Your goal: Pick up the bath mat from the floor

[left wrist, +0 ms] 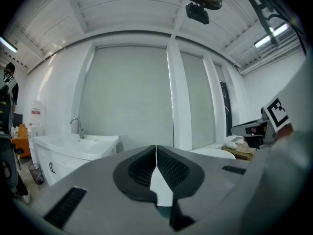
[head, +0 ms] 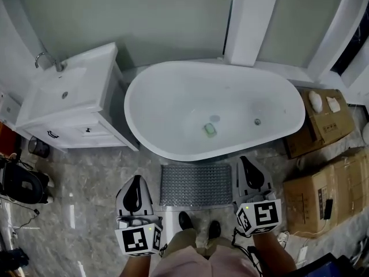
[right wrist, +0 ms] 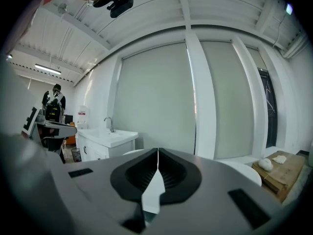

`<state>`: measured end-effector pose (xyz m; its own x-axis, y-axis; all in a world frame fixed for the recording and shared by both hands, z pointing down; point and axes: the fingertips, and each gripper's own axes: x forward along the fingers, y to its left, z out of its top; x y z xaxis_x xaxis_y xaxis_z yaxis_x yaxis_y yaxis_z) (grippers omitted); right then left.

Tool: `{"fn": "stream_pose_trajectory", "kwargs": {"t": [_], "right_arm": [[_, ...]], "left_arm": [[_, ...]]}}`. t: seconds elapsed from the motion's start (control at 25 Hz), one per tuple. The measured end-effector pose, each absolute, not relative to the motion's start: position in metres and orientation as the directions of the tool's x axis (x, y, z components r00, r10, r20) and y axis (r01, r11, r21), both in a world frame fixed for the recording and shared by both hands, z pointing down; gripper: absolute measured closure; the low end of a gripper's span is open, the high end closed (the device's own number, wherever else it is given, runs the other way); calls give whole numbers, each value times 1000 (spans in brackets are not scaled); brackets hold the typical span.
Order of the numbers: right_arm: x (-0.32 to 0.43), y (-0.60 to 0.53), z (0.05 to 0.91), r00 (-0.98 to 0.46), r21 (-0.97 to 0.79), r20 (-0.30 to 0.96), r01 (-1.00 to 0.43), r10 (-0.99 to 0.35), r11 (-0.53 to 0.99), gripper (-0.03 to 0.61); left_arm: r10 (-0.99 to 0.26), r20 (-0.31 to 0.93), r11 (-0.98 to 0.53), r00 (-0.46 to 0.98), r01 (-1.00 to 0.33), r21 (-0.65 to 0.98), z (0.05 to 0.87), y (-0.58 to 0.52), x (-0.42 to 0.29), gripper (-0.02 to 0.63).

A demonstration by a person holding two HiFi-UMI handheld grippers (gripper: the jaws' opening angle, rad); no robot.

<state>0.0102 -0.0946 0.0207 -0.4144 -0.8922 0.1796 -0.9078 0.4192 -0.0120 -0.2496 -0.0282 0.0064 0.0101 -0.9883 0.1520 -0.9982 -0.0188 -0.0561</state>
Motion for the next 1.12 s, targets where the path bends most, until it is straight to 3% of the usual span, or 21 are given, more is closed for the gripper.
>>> {"fn": "stream_pose_trajectory", "kwargs": {"t": [0.4,1.12], "right_arm": [[36,-107,57,-314,-3,245,-946,-917,323,561],[98,-100,199,-322,-22,395,-940,-861,341,560]], "left_arm": [[-973,222,-80,69,-996,-40,44,-60,-260,584],[-902,426,-98,71,-994,-42,184,-41,-240,584]]}}
